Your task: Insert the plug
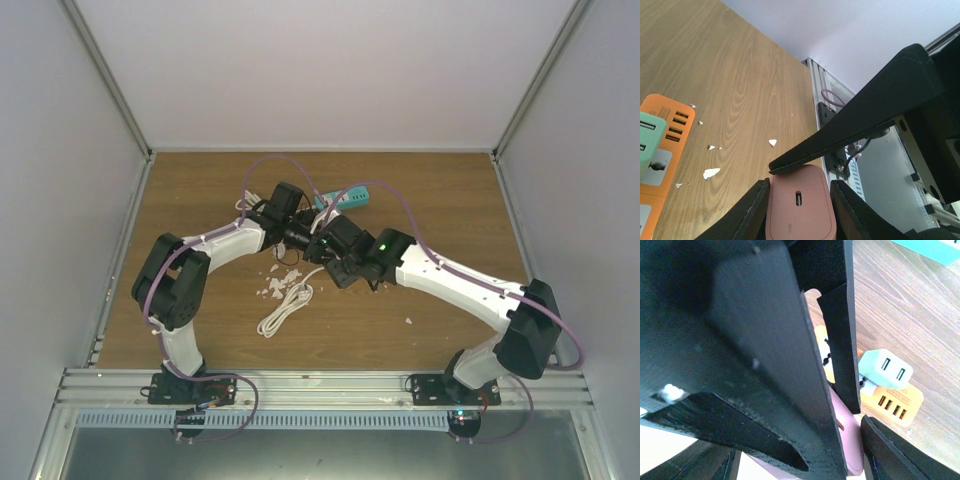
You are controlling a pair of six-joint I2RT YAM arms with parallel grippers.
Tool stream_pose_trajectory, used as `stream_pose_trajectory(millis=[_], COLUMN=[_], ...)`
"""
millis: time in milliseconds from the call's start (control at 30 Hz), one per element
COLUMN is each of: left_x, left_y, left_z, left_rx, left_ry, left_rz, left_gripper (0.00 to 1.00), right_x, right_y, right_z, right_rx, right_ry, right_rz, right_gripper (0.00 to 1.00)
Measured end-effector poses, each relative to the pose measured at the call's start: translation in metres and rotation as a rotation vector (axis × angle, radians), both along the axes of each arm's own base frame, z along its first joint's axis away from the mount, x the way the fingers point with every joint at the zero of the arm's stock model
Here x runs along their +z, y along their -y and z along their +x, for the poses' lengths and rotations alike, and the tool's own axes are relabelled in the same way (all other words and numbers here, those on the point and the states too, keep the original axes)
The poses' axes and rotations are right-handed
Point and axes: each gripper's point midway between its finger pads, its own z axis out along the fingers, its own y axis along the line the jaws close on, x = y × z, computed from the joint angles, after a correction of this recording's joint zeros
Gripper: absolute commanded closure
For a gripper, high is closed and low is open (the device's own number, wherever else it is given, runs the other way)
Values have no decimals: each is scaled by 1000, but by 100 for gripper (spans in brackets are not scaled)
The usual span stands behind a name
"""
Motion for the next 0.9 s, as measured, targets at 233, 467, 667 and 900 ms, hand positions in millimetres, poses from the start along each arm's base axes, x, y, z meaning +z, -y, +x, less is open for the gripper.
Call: stream_pose_trajectory(millis=[233, 467, 667, 900], left_x=[0, 5, 2, -1], left_y=[-1, -3, -6, -12], left_z=[2, 2, 12, 37], left_rx=[-6, -26, -7, 86], left_ry=[-9, -6, -4, 59], left_rz=[-10, -44, -54, -27], left_gripper=[100, 100, 100, 100], right_x=[-1, 2, 7, 44], right_y=[0, -3, -3, 18], right_z=[2, 8, 17, 24], right_rx=[-4, -16, -35, -95], right_ry=[6, 34, 60, 120], right_rz=[-6, 7, 35, 213], right_gripper=[19, 0, 0, 0])
